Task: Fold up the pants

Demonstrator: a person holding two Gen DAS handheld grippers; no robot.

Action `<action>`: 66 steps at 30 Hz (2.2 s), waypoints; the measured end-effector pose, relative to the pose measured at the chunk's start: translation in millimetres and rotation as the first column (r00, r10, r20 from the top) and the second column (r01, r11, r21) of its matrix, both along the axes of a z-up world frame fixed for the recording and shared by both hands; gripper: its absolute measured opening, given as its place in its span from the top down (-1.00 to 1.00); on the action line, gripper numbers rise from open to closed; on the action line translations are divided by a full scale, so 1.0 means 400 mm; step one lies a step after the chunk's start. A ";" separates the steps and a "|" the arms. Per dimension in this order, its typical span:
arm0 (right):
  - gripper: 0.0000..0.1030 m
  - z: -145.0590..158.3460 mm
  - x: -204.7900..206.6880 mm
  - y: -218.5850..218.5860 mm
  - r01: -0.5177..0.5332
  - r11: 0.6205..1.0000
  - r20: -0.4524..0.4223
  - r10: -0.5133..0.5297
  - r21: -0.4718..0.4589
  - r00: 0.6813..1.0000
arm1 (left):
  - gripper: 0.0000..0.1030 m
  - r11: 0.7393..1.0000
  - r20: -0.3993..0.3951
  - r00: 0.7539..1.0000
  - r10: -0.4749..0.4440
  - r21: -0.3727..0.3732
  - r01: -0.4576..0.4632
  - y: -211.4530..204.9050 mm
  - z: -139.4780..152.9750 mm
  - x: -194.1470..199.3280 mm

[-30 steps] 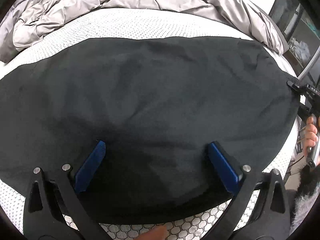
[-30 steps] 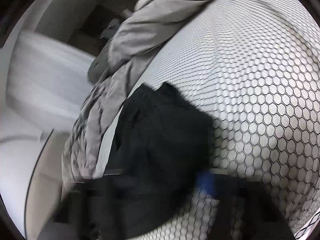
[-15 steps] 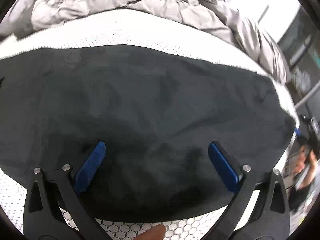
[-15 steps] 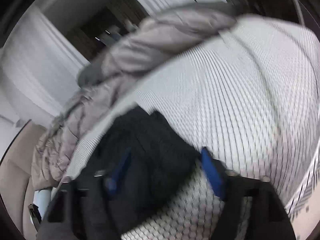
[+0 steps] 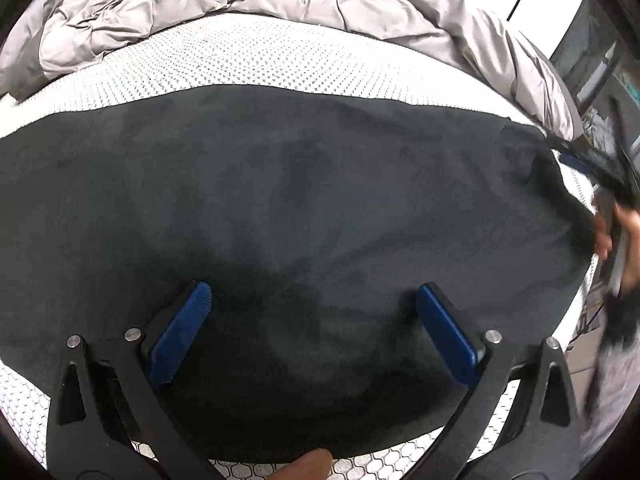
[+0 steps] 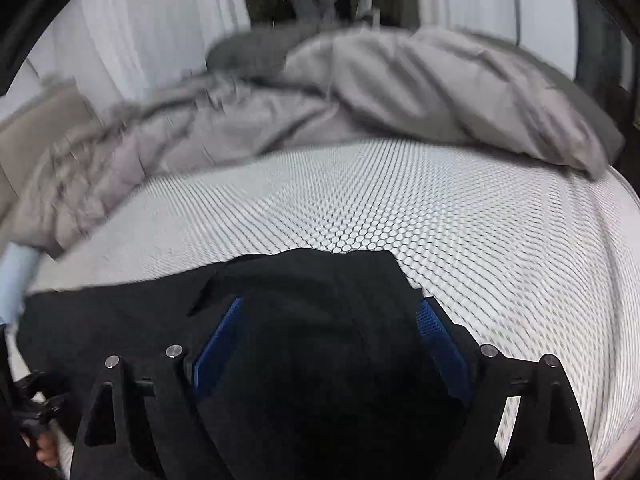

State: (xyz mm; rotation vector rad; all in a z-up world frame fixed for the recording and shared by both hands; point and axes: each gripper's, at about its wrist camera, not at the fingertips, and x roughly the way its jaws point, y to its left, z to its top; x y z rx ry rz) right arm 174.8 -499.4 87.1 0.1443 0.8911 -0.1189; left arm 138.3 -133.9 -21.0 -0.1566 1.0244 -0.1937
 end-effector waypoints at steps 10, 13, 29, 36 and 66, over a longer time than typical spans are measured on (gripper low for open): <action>0.08 -0.014 0.056 0.012 -0.092 0.988 -0.005 0.093 -0.126 0.996 | -0.98 0.997 0.019 0.999 -0.039 0.074 0.038 -0.023 -0.017 -0.005; 0.08 0.030 0.023 0.017 -0.070 0.982 0.076 0.084 -0.176 0.994 | -0.98 0.996 0.019 0.999 -0.039 0.075 0.038 -0.023 -0.018 -0.005; -0.99 0.068 -0.205 0.209 -0.158 0.942 0.084 0.190 -0.295 0.978 | -0.98 0.991 0.117 0.985 -0.128 0.047 0.123 -0.034 0.073 -0.065; -1.00 -0.124 -0.206 0.474 -0.410 0.911 -0.063 0.407 -0.050 0.911 | -0.98 0.993 -0.023 0.996 -0.090 0.076 0.092 -0.027 0.007 -0.047; -0.97 -0.110 -0.196 0.308 -0.264 0.954 -0.096 0.252 -0.139 0.963 | -0.98 0.983 -0.062 0.996 -0.063 0.167 0.073 -0.154 0.006 0.125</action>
